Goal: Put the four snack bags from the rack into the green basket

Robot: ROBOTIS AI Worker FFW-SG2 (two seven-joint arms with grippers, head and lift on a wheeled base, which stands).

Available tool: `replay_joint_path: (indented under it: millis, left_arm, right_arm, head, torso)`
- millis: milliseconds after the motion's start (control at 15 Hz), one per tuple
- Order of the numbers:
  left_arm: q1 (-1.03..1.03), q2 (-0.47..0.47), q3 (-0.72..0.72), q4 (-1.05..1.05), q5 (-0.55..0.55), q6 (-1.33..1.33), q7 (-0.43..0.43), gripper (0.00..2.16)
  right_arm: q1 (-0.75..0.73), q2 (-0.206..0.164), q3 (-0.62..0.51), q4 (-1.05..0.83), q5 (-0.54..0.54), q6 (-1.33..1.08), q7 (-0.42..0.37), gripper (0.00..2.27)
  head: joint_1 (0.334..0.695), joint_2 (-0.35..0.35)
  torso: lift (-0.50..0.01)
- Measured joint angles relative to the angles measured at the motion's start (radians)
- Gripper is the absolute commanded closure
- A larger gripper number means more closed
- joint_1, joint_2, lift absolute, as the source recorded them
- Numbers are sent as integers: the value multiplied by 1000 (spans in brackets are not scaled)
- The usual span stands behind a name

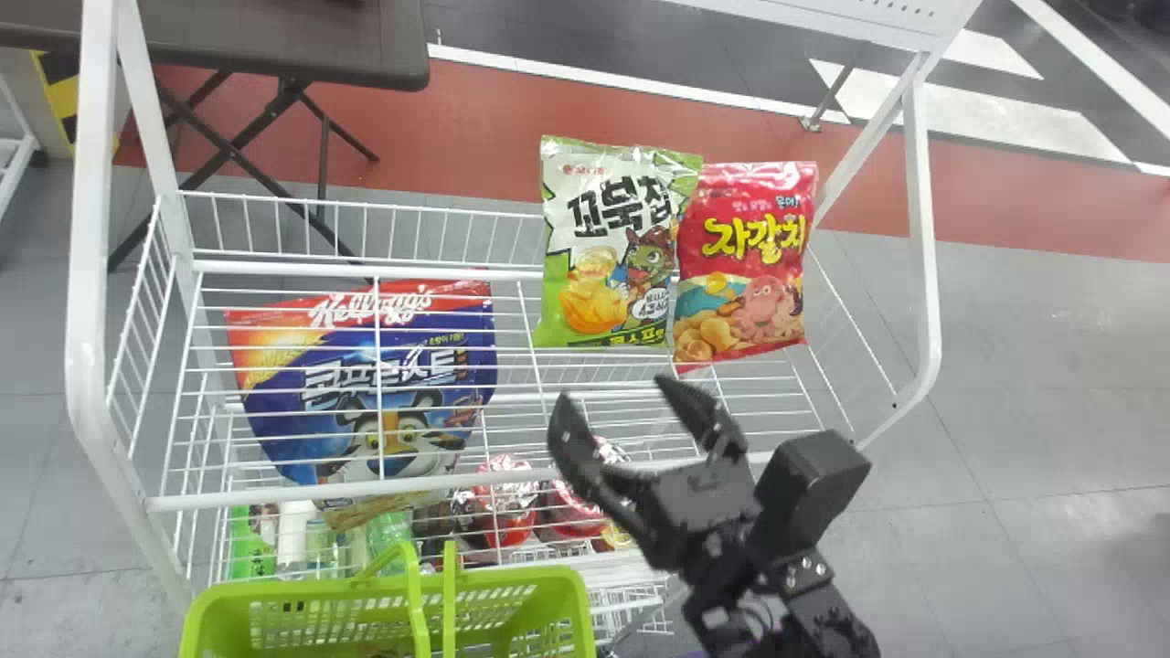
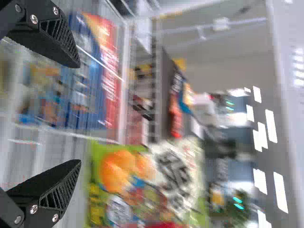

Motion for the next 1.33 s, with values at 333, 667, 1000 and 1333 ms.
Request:
replay_joint_path:
  millis: [333,667,1000,1333]
  left_arm:
    - [6,6,-16,-9,-12,3,-3,2024]
    - [4,8,-17,-9,-17,9,-4,2027]
    - [-1,8,-20,-5,-20,12,0,2027]
    - [-9,8,-17,2,-20,12,-3,2027]
  right_arm:
    - [-244,13,-52,131,38,71,-65,93]
    - [-408,14,-135,270,49,173,-5,93]
    - [-541,12,-156,401,43,222,79,93]
    - [-621,13,-146,517,39,233,163,1494]
  head:
    - [695,-350]
    - [695,-350]
    - [695,-350]
    - [695,-350]
  torso:
    - [-7]
    - [-7]
    - [-7]
    - [-7]
